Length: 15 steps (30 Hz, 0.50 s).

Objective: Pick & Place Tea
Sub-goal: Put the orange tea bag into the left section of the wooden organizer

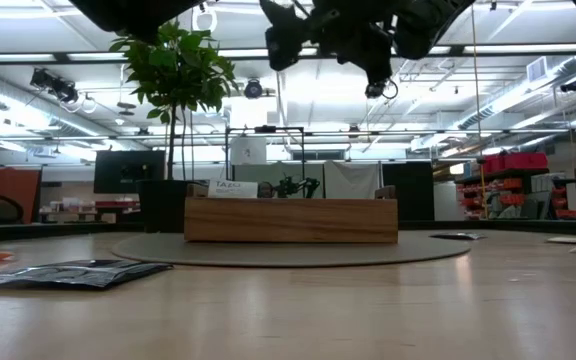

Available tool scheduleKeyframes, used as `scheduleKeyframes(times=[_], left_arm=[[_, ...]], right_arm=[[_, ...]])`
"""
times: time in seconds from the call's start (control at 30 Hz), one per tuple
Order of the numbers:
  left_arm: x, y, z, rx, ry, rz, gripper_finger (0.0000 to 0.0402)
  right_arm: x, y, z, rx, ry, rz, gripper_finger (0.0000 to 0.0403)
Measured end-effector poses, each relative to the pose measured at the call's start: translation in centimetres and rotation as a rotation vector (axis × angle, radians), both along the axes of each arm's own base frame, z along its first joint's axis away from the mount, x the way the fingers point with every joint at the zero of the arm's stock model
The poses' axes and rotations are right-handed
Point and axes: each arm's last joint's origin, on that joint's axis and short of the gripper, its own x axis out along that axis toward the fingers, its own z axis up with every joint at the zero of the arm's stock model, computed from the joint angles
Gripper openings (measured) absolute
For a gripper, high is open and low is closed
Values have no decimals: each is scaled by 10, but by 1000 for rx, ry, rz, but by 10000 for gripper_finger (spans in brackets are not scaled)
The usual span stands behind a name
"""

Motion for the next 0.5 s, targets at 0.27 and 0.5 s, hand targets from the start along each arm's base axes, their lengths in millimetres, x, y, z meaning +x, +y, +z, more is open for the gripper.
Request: scheduleKeyframes(times=[0.27,0.5], left_arm=[[0,12,-5,-54,95,43,2],[0,11,-7,-19,94,32,2]], right_arm=[[1,11,-7,-65,22,2,253],[1,14,-6,-61,11,34,241]])
